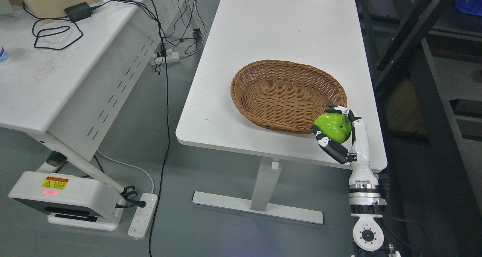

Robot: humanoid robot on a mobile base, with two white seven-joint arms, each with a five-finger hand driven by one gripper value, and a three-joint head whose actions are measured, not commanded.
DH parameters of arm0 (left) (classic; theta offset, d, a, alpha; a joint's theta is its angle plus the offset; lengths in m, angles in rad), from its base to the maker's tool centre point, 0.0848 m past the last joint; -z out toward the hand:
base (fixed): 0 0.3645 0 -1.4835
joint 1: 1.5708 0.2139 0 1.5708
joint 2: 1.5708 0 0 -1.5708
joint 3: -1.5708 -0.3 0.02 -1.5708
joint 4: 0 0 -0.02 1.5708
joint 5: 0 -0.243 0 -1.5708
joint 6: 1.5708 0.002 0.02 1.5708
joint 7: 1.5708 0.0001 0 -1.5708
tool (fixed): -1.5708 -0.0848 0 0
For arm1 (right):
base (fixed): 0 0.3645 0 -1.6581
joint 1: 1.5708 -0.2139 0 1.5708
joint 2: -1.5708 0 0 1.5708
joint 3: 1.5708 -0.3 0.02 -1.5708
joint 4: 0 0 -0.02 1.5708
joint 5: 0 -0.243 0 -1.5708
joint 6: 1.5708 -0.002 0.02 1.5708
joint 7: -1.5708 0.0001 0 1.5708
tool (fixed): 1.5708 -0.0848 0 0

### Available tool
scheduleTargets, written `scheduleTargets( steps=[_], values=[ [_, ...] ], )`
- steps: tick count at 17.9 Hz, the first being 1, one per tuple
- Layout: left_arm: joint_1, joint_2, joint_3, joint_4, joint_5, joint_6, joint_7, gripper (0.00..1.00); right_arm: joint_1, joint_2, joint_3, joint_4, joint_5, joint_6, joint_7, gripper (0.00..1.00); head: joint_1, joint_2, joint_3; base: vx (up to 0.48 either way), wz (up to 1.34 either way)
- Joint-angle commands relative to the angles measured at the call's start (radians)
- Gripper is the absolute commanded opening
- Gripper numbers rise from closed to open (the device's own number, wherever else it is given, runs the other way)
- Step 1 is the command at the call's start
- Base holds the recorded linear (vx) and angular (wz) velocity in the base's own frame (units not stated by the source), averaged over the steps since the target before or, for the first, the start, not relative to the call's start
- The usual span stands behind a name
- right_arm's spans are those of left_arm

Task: Place green apple on left shelf middle layer
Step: 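Hold the green apple in the right hand while turning toward the shelf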

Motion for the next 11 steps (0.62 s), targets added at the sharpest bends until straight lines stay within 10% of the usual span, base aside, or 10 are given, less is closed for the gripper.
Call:
scheduleTargets(
  steps=[1,11],
  values=[
    [0.000,0.017,0.000,0.000,0.000,-0.001,0.000,1.00,0.007,-0.017,0.009,-0.003,-0.001,0.002,-0.002,0.00,0.0000,0.000,0.000,-0.185,0.12],
    [0.000,0.017,0.000,0.000,0.000,-0.001,0.000,1.00,0.007,-0.017,0.009,-0.003,-0.001,0.000,-0.002,0.00,0.0000,0.000,0.000,-0.170,-0.17]
  ],
)
